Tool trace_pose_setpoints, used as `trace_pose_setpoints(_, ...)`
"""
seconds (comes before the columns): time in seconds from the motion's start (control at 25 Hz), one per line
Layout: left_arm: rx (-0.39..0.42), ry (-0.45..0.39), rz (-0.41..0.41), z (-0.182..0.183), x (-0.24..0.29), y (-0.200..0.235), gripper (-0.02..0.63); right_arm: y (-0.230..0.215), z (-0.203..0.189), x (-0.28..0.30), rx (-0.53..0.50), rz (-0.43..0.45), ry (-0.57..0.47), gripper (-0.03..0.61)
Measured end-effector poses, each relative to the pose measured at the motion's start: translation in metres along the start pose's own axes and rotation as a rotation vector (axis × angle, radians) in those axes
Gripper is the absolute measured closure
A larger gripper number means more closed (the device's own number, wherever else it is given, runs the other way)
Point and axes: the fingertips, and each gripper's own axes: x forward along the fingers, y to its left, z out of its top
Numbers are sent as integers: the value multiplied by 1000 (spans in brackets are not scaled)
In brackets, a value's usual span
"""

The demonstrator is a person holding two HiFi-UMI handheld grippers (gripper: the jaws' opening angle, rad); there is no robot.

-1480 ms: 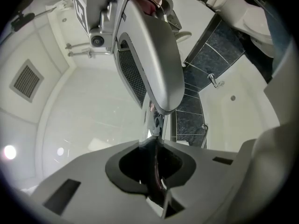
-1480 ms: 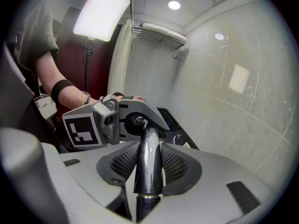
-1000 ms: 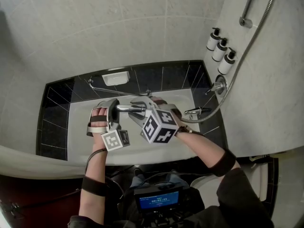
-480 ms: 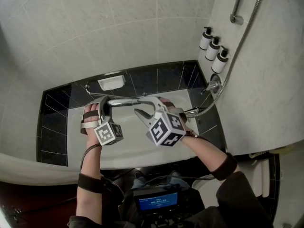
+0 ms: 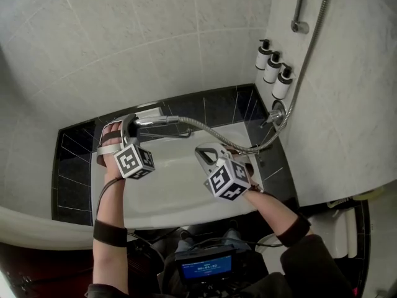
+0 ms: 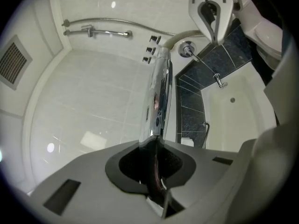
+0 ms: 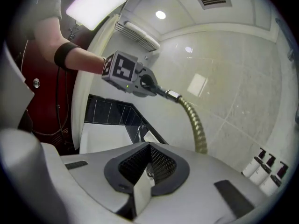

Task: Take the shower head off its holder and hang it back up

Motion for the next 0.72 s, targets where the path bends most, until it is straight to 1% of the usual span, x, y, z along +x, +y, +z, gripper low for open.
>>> trace_pose_setpoints(0.08, 25, 0, 6, 4, 6, 19, 566, -1, -17, -2, 34, 0, 24, 558)
trace_pose_setpoints(0.24, 16, -19, 5, 30, 9, 68, 566, -8, -50, -7, 83, -17, 74, 558)
trace_pose_setpoints(0.4, 70, -36, 4, 47, 22, 111, 566, -19, -81, -11, 122, -35, 126, 558)
trace_pose_setpoints(0.56, 130, -8, 13, 55, 30, 154, 566, -21, -109, -21, 147, -53, 184, 558)
trace_pose_setpoints(0.72, 149, -35, 28, 84, 26, 208, 566, -24, -127, -30, 171, -66, 224, 558)
